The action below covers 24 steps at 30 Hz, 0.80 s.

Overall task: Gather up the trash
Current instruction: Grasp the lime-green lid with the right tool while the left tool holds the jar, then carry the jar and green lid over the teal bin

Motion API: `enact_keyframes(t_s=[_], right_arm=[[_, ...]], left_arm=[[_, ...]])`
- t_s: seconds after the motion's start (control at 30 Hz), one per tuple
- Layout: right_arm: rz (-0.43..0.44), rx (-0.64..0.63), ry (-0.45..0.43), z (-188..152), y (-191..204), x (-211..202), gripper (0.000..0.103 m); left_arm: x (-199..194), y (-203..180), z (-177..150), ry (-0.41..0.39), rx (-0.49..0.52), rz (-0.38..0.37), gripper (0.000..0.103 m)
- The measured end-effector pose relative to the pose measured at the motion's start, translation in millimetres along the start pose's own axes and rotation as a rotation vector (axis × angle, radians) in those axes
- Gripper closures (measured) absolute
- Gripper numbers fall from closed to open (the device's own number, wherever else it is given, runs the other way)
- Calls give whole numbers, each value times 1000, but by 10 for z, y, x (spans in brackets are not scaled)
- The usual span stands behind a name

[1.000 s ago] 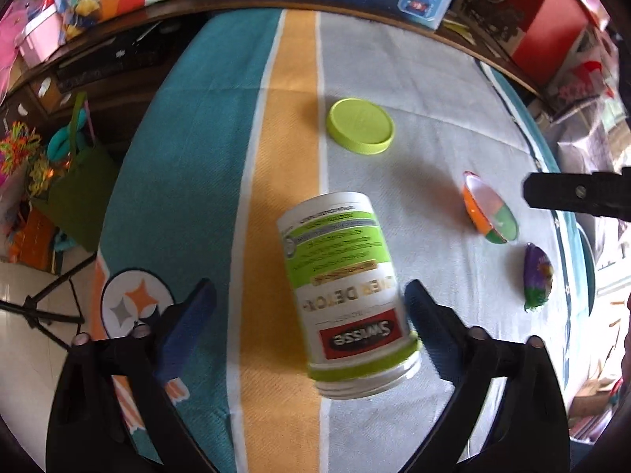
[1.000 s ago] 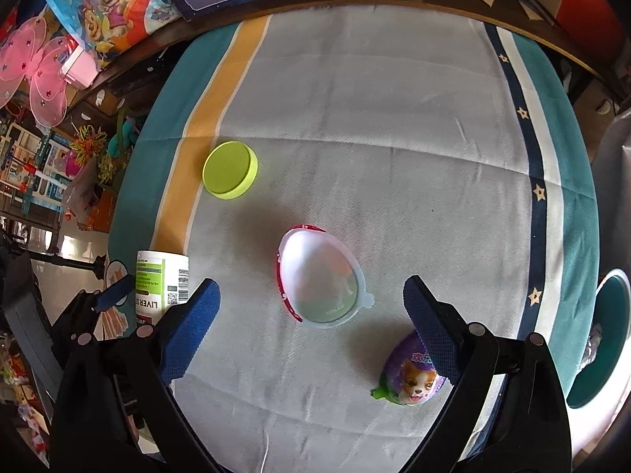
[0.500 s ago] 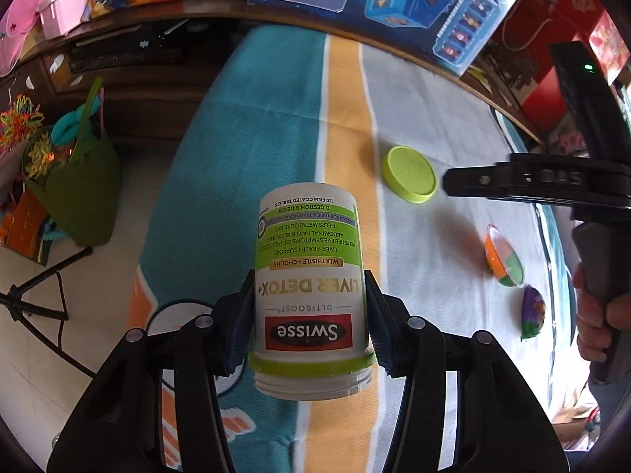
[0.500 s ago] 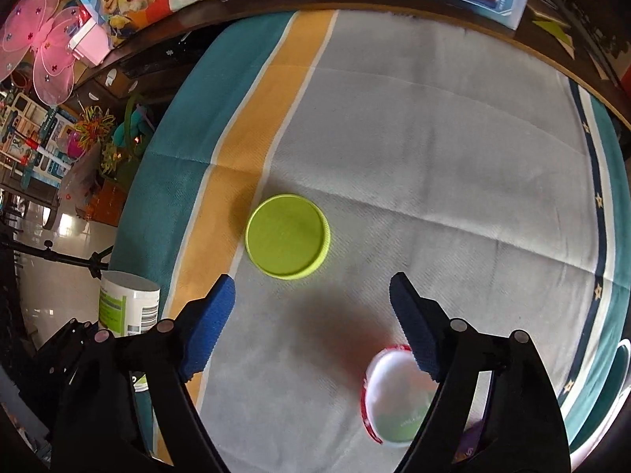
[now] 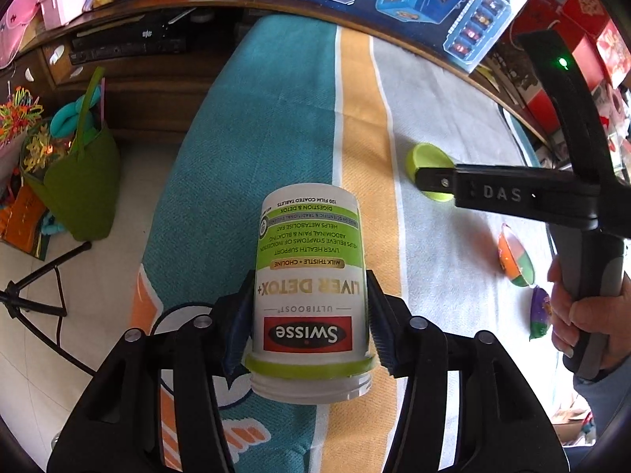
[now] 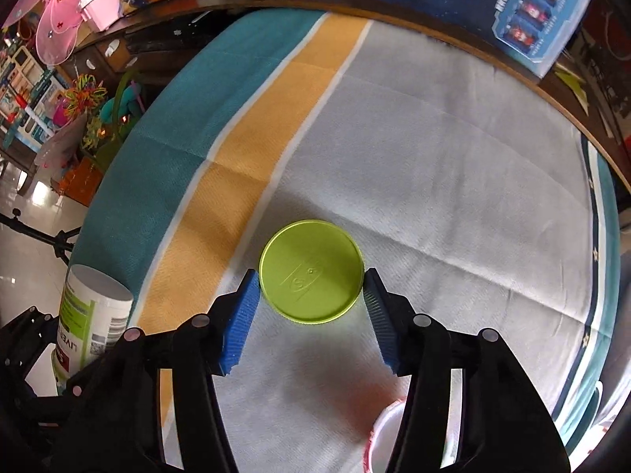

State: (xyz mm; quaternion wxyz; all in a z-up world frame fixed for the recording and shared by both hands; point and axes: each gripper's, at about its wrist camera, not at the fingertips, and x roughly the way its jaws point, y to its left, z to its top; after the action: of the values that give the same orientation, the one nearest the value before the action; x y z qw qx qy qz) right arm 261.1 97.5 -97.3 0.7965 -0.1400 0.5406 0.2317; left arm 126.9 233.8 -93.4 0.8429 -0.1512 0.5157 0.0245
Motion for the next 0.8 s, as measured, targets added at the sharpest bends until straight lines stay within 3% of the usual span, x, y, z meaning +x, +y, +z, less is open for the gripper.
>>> enact_keyframes(t_s=[0.27, 0.4, 0.43, 0.47, 0.5, 0.8], right_arm=[[75, 100, -20, -200, -303, -365, 51], [128, 159, -34, -319, -442, -561, 51], [140, 173, -35, -345, -469, -589, 51], [148, 186, -35, -379, -510, -620, 51], [151, 198, -36, -418, -547, -651, 51], [184, 282, -49, -726, -816, -829, 51]], left_arm=[[33, -74, 1, 4, 25, 21, 34], [52, -129, -1, 2, 48, 41, 33], [52, -144, -4, 1, 54, 45, 34], [52, -162, -11, 0, 63, 53, 49], [43, -181, -19, -3, 73, 72, 52], [-183, -435, -83, -29, 113, 67, 52]])
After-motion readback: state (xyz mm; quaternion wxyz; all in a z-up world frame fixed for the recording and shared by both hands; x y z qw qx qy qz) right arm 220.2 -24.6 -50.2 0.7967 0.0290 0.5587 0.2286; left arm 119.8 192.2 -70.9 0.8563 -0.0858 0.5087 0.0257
